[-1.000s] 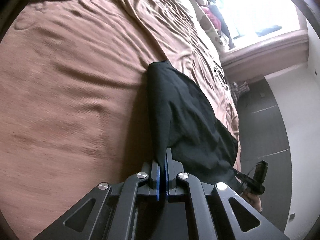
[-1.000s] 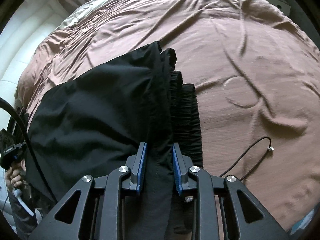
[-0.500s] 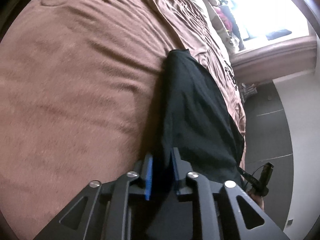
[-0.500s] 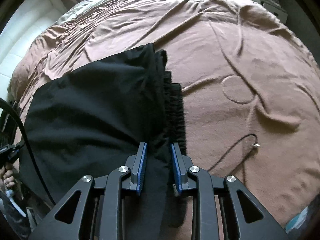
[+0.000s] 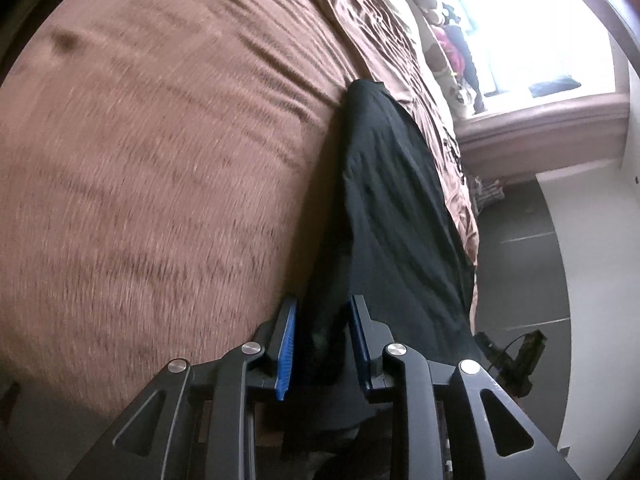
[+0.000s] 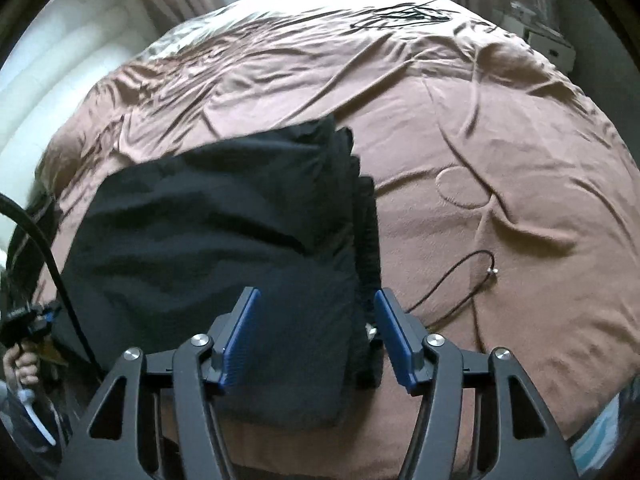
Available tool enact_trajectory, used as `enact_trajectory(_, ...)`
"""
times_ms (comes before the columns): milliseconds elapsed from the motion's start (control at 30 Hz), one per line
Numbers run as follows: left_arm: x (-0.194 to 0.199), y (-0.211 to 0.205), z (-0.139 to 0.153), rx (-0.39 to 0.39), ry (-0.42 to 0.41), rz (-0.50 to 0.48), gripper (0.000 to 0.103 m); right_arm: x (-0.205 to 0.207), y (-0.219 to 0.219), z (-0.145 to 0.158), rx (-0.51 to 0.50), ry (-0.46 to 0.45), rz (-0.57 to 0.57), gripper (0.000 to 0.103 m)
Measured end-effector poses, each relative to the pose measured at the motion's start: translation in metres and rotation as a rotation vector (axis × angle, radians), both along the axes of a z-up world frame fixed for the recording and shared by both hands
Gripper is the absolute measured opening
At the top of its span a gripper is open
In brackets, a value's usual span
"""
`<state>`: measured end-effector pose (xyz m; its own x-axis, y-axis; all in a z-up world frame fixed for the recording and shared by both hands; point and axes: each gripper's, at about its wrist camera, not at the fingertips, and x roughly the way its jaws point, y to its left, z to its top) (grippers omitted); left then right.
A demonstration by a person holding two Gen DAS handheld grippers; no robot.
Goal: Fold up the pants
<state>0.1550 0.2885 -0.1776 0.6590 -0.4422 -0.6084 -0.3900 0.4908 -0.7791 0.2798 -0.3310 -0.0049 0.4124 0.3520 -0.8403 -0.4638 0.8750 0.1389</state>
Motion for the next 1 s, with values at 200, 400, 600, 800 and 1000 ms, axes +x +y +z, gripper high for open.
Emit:
enact_trajectory(200,-0.021,-0.006,-0.004,-0.032,-0.02,0.03,0.027,-0.001,-0.005,-0.018,-0.061,0.023,-0.013,0.057)
enact_trajectory(400,-0.039,-0.014,-0.006,-0.045,-0.037,0.051,0.027,-0.002,-0.017,-0.026,-0.045,0.021,-0.048,0.057)
enact_trajectory(600,-0.05,-0.017,-0.002,-0.003,-0.048,0.075,0.018,-0.015,-0.021,-0.019,-0.08,-0.036,-0.082,0.057)
enact_trajectory(800,-0.047,-0.024,0.0,0.034,-0.071,0.104,0.024,-0.04,-0.026,0.015,-0.037,-0.152,-0.101,0.057)
enact_trajectory(1000,-0.047,-0.033,-0.002,0.084,-0.087,0.142,0.024,-0.075,-0.008,0.036,0.018,-0.221,-0.029,0.057)
